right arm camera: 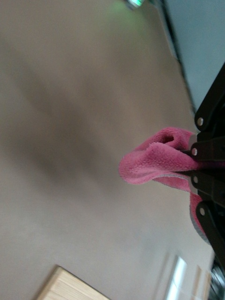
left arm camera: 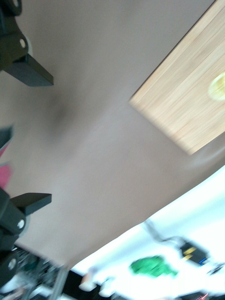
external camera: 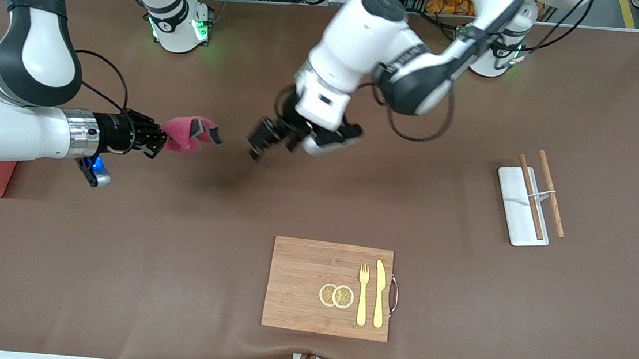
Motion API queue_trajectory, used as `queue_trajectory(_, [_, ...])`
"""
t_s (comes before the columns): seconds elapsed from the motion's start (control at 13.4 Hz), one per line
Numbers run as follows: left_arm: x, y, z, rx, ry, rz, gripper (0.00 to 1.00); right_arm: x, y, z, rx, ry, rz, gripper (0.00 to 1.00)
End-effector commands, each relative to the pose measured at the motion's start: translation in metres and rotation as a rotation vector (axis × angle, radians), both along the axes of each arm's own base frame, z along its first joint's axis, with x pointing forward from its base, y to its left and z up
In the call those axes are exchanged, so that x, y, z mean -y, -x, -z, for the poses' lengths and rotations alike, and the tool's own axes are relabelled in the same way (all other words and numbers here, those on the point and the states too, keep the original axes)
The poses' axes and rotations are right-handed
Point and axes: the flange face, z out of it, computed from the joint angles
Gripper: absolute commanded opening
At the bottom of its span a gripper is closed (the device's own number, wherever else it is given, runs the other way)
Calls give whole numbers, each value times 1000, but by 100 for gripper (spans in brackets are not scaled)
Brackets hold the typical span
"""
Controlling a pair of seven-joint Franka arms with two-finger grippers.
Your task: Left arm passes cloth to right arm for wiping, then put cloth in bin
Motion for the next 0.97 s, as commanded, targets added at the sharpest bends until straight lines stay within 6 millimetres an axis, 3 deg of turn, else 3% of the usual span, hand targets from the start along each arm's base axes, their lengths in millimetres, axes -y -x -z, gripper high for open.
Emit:
queue_trajectory(0.0, [-57,-27,-6,-33,-120,-45,100,38,-8,0,110,71,-140,0])
queue_trajectory(0.3, [-162,-71,-5,-93,-314,79,100,134,-12,15,199,93,-335,0])
queue_trajectory(0.45, [-214,-86,-7,-129,-379,128,100,169,-12,27,233,109,-424,0])
queue_trajectory(0.67, [-290,-93,-21,-208,-401,217,100,229,-24,69,294,172,-600,0])
queue_trajectory(0.9, [-366,-90,-39,-256,-369,325,100,274,-31,87,360,215,-861,0])
